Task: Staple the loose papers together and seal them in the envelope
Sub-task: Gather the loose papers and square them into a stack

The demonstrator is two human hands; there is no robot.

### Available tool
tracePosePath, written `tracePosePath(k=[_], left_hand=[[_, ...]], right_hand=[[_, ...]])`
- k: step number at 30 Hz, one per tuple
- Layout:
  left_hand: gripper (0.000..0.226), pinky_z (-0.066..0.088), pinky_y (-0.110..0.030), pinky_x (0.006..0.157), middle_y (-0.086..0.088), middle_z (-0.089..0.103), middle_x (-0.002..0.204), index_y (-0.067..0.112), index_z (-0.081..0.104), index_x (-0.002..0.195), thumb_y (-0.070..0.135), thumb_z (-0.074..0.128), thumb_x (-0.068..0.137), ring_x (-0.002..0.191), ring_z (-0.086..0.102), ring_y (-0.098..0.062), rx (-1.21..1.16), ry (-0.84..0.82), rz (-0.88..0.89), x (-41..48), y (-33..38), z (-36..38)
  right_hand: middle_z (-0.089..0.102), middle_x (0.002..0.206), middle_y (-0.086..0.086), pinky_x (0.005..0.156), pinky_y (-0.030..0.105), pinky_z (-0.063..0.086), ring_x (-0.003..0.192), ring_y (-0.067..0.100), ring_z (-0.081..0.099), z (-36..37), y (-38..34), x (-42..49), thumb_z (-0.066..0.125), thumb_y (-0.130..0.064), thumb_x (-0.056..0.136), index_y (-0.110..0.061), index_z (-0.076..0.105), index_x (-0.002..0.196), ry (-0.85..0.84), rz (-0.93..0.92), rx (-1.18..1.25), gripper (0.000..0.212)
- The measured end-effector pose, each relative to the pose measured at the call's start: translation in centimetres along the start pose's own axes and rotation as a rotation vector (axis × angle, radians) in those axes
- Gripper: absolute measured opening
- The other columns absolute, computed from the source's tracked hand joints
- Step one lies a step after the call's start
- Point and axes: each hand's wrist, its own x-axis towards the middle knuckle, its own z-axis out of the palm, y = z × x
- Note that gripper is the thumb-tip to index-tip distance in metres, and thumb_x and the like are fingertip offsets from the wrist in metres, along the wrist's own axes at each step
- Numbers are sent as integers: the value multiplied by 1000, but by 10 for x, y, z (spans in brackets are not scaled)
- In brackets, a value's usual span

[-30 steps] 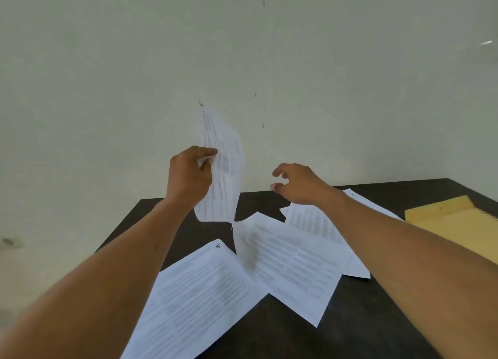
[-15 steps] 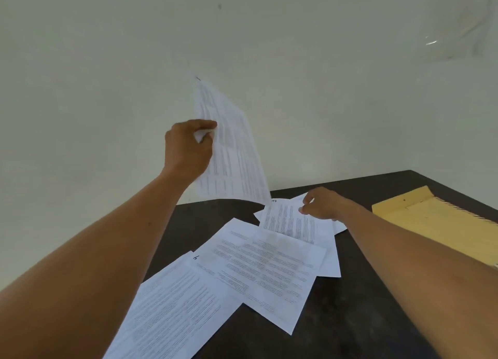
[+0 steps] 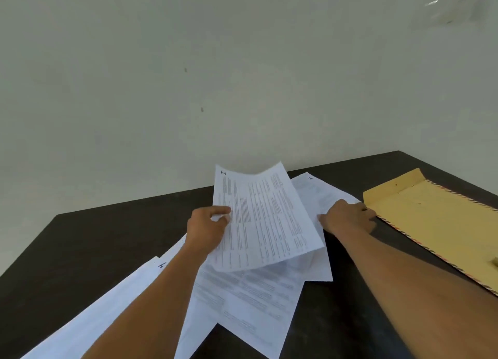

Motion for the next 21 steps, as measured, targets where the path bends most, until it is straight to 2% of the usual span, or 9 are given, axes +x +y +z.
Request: tracePosePath(k=[3, 6, 9, 14, 16, 18, 20, 21], left_hand=[[21, 54, -29, 81, 0, 67, 123, 18, 73, 115, 18, 65, 96, 95, 67, -18, 29, -26, -46, 4, -18, 13], [22, 57, -35, 88, 1, 68, 124, 20, 73, 115, 20, 65, 95, 97, 69, -18, 23, -37, -74, 7, -30, 18], [22, 54, -24, 75, 5, 66, 126, 23, 72, 116, 22, 64, 96, 90, 68, -12, 4, -28, -73, 7, -31, 20], [23, 49, -18, 64, 10, 58, 123, 28, 69, 117, 22, 64, 96, 86, 66, -11, -15, -16, -73, 7, -26, 16], [22, 52, -21, 70, 9, 59, 125, 30, 68, 116, 23, 64, 96, 91, 66, -15, -20, -9, -77, 4, -27, 15], [20, 55, -26, 81, 8, 61, 128, 31, 68, 114, 25, 65, 95, 95, 67, -17, -6, -7, -85, -1, -29, 15], [19, 56, -32, 88, 6, 62, 130, 31, 68, 113, 26, 65, 95, 97, 67, -18, 1, 2, -90, -5, -32, 16], [20, 56, -34, 91, 6, 62, 131, 31, 68, 114, 25, 65, 95, 98, 67, -18, 5, 8, -86, -6, -33, 18]], right_hand=[[39, 147, 17, 103, 47, 37, 131, 37, 36, 13, -11, 8, 56, -43, 93, -18, 55, 128, 81, -35, -31, 43], [47, 138, 12, 101, 47, 37, 127, 35, 39, 22, -18, 14, 58, -32, 93, -18, 58, 125, 126, -40, 48, 35], [52, 132, 13, 99, 47, 39, 123, 38, 44, 28, -17, 20, 64, -27, 91, -21, 60, 125, 155, -44, 183, 35], [50, 133, 17, 103, 48, 37, 119, 40, 49, 29, -17, 24, 69, -19, 89, -25, 57, 130, 143, -21, 411, 43], [45, 132, 19, 99, 48, 45, 106, 40, 56, 28, -17, 24, 70, -17, 89, -21, 57, 130, 151, -24, 445, 43], [38, 134, 20, 88, 47, 52, 87, 35, 55, 24, -15, 28, 68, -19, 90, -17, 55, 130, 145, 0, 484, 42], [35, 138, 21, 79, 42, 52, 84, 33, 53, 17, -14, 32, 65, -24, 92, -16, 52, 132, 112, 9, 468, 43], [36, 140, 22, 78, 41, 50, 91, 34, 55, 15, -14, 34, 63, -28, 93, -15, 51, 134, 88, -1, 415, 44]])
